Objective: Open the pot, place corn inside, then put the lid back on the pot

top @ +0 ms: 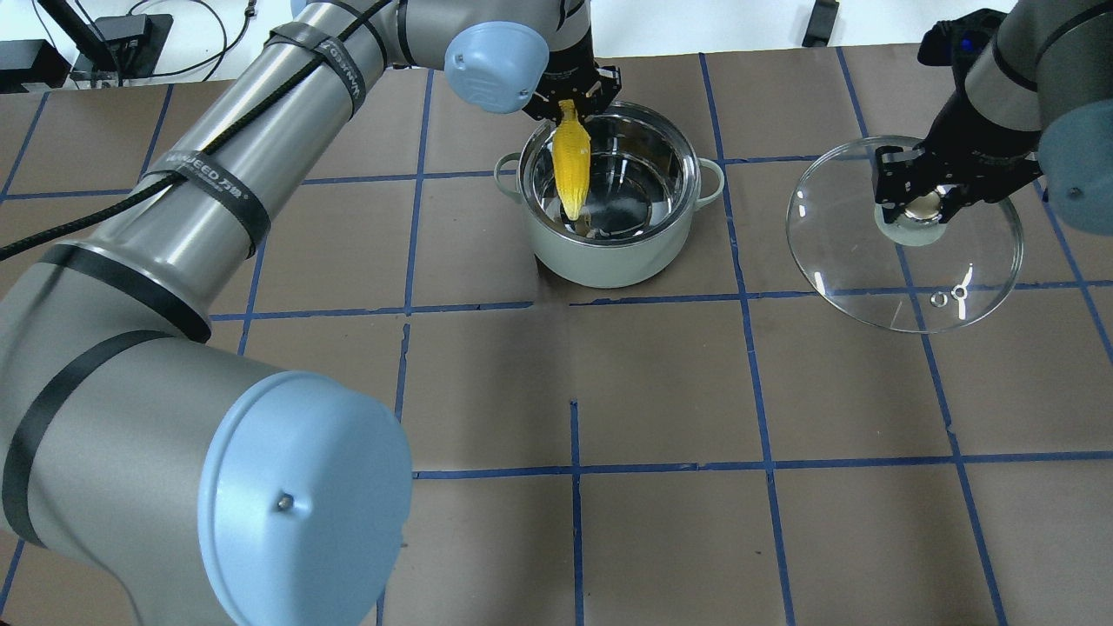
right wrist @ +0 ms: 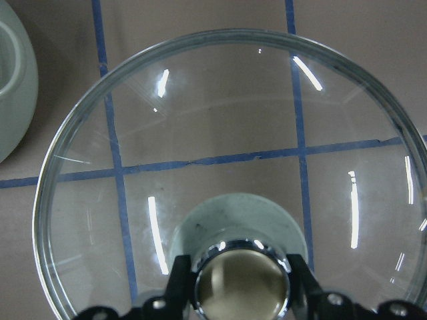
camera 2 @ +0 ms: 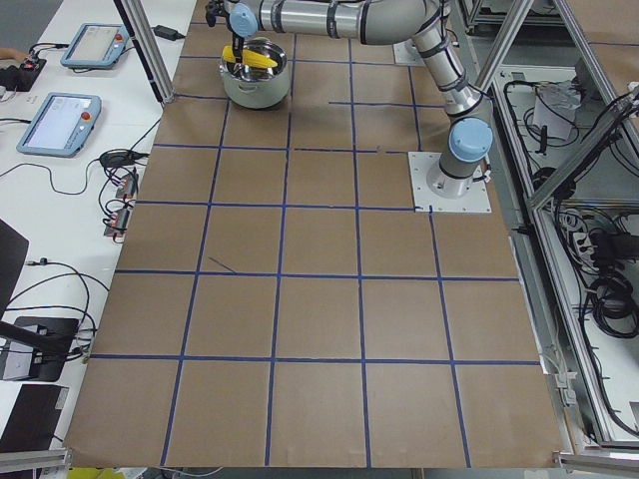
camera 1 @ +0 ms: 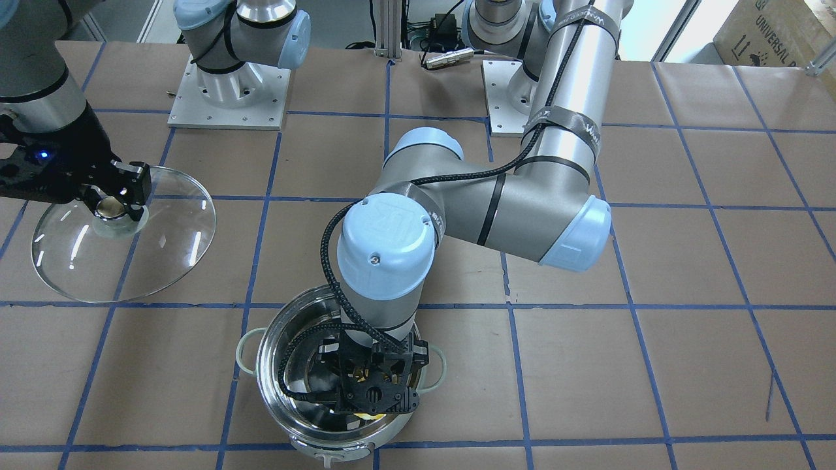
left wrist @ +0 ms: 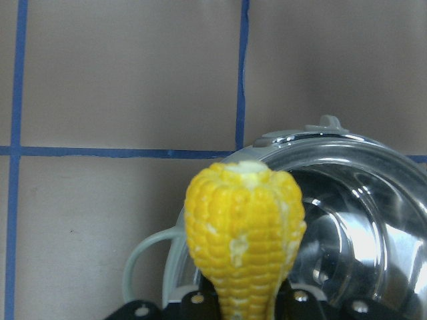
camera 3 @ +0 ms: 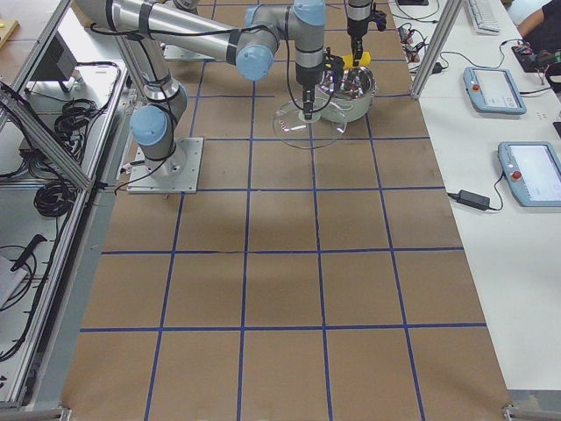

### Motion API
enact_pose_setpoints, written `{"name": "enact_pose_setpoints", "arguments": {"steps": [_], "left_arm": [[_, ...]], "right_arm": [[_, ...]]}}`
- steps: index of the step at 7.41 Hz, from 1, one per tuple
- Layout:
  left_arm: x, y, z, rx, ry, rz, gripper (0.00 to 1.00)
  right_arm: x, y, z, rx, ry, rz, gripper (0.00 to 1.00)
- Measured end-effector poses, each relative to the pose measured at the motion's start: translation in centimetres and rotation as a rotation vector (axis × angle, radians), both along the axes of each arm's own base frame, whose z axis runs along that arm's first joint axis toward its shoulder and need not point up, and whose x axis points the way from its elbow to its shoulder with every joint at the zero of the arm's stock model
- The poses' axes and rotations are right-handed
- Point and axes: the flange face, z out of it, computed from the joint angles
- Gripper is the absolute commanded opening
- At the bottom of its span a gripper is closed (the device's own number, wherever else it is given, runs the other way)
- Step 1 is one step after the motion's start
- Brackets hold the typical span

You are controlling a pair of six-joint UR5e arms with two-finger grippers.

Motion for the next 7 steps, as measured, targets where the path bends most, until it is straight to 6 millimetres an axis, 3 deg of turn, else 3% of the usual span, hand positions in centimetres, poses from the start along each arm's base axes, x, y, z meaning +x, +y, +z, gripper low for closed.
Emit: {"name": "enact_pose_setpoints", "arguments": {"steps": [1,2,4,6,7], "left_arm": [[-0.9,0.1,-1.4,0.013,-0.005,-0.01,1.0],[-1.4,0.0,-2.6,0.021,-0.009,-0.016,1.0],[-1.5,0.0,-2.8,0.025,-0.009,-0.024,1.0],[0.3,0.0,-0.3,0.014,-0.003,-0.011,1.0],[3.1,-0.1,2.4,0.023,-0.008,0.005,1.0]], "right_arm": [[-0.3,0.0,0.0,0.001,0.003,-0.003,0.16],[-0.4,0.0,0.0,0.001,0.004,-0.004,0.16],[-0.5,0.1,-0.1,0.009,0.001,-0.003,0.16],[-0.3,0.3,-0.1,0.034,-0.011,0.002,0.16],[-0.2,0.3,0.0,0.037,-0.014,0.004,0.16]]}}
